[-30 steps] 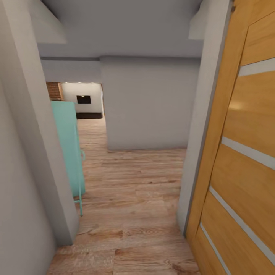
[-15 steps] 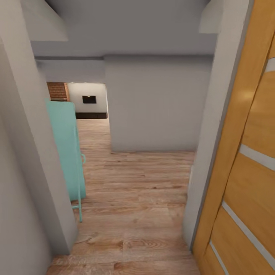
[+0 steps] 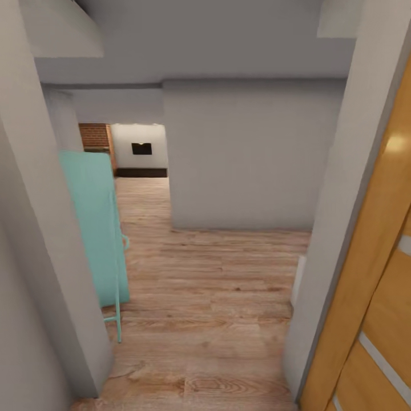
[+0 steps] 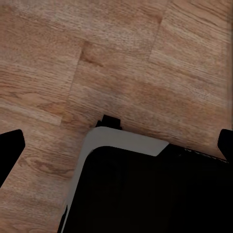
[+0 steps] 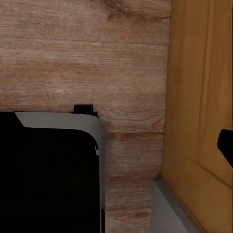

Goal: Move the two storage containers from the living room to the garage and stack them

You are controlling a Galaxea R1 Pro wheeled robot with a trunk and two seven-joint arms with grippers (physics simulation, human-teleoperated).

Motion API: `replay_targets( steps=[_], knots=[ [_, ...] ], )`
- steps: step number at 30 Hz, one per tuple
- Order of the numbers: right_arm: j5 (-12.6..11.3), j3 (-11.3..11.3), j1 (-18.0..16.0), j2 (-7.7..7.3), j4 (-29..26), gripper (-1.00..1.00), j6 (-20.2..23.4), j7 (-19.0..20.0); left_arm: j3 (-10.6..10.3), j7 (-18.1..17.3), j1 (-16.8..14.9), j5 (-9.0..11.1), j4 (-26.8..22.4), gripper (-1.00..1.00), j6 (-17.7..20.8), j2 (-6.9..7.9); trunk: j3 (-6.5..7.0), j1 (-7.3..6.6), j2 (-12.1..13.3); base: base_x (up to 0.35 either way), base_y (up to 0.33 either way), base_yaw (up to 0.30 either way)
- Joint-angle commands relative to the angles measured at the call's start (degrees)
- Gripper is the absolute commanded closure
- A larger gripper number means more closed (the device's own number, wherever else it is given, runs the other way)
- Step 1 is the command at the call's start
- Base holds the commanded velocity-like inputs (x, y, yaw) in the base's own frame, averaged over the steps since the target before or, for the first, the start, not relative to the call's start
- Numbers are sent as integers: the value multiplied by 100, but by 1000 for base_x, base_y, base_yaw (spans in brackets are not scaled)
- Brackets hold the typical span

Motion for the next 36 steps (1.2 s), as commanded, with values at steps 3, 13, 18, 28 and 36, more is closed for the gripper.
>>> replay_targets(
  steps=[3, 13, 18, 28, 36],
  knots=[
    [-34, 40, -8, 4, 19, -100, -34, -10, -11, 11, -5, 22, 4, -100, -11, -1, -8, 4, -5, 317, -70, 1],
    [-20, 66, -8, 2, 19, -100, -39, -3, -11, -14, -5, 22, 4, -100, 4, 2, -8, 4, -5, 320, -11, 0],
    [-23, 59, -8, 1, 19, -100, -42, -9, -11, -24, -5, 22, 4, -100, 32, 8, -8, 4, -5, 323, 0, 0],
    [-26, 50, -8, 2, 19, -100, -45, -10, -12, -24, -5, 22, 4, -100, 37, 7, -8, 4, -5, 323, 0, 0],
    [-31, 44, -8, 1, 17, -100, -40, -10, -11, -24, -5, 22, 0, -100, 37, 8, -8, 4, -5, 323, 25, 0]
  ],
)
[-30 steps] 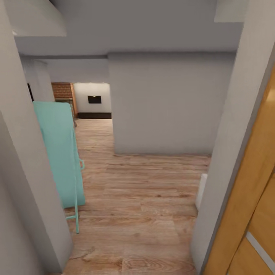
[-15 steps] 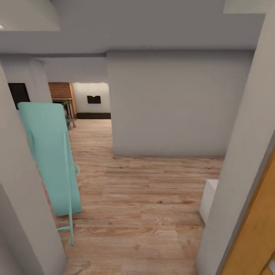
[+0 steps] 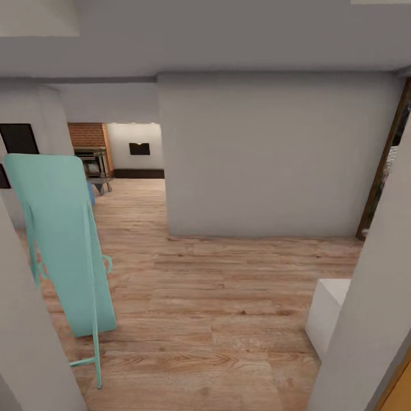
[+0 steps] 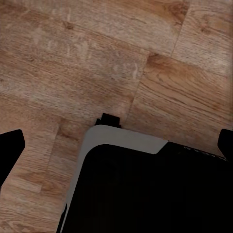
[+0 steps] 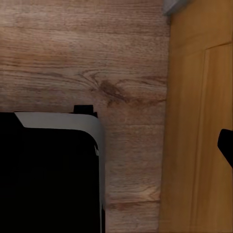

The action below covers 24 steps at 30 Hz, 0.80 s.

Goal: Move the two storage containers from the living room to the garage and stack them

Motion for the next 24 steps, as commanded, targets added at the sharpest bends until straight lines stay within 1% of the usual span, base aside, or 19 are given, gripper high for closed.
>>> replay_targets(
  steps=[1, 9, 20, 24],
  knots=[
    [-35, 47, -8, -2, 16, -100, -31, -11, -11, 10, -4, 23, 4, -100, -15, -1, -8, 4, -5, 323, 78, 0],
    [-36, 47, -8, -7, 18, -100, -30, -12, -11, 10, -4, 23, 6, -100, -15, -1, -8, 4, -5, 323, 109, 0],
    [-45, 43, -8, -14, 16, -100, -30, -12, -11, 10, -4, 23, 6, -100, -15, -3, -8, 4, -5, 323, 157, 0],
    [-38, 47, -8, -10, 18, -100, -30, -12, -11, 16, -4, 23, 6, -100, -8, -6, -8, 4, -5, 323, 69, 0]
  ],
)
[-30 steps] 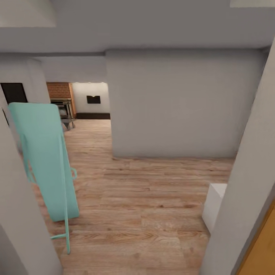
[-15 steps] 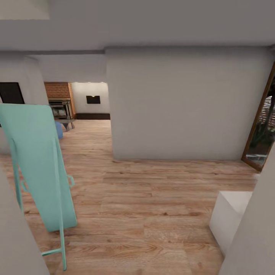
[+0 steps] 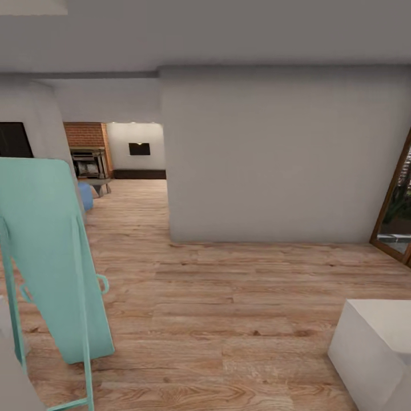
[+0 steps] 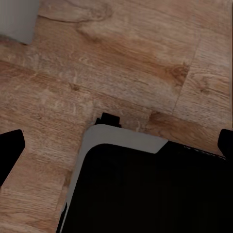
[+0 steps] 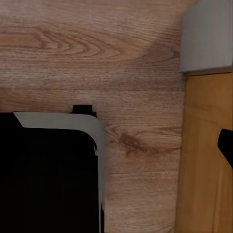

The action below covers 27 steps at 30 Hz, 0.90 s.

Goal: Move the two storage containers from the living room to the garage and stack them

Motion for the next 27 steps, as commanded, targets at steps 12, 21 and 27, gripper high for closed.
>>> replay_targets(
  steps=[12, 21, 27],
  knots=[
    [-42, 48, -8, 4, 17, -100, -27, -11, -11, 12, -4, 23, -4, -100, 55, 1, -8, 4, -5, 324, 5, 0],
    [-38, 48, -8, 4, 15, -100, -33, -11, -11, 12, -4, 23, -5, -100, 56, 4, -8, 4, -5, 324, 0, 0],
    [-42, 48, -8, 4, 18, -100, -24, -11, -11, 12, -4, 23, -5, -100, 56, 5, -8, 4, -5, 324, 0, 0]
  ],
)
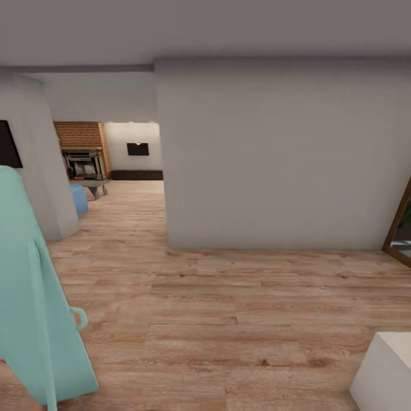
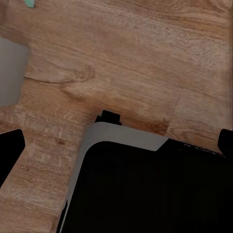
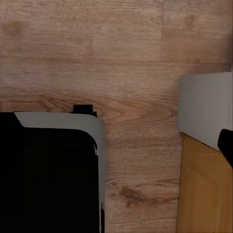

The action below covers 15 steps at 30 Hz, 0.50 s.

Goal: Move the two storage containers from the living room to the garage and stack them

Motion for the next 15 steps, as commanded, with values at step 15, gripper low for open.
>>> replay_targets(
  steps=[15],
  knots=[
    [-64, 25, -8, 22, 16, -100, -28, -11, -11, 19, -4, 33, 3, -100, -40, -6, -8, 4, -5, 324, 0, 0]
  ],
)
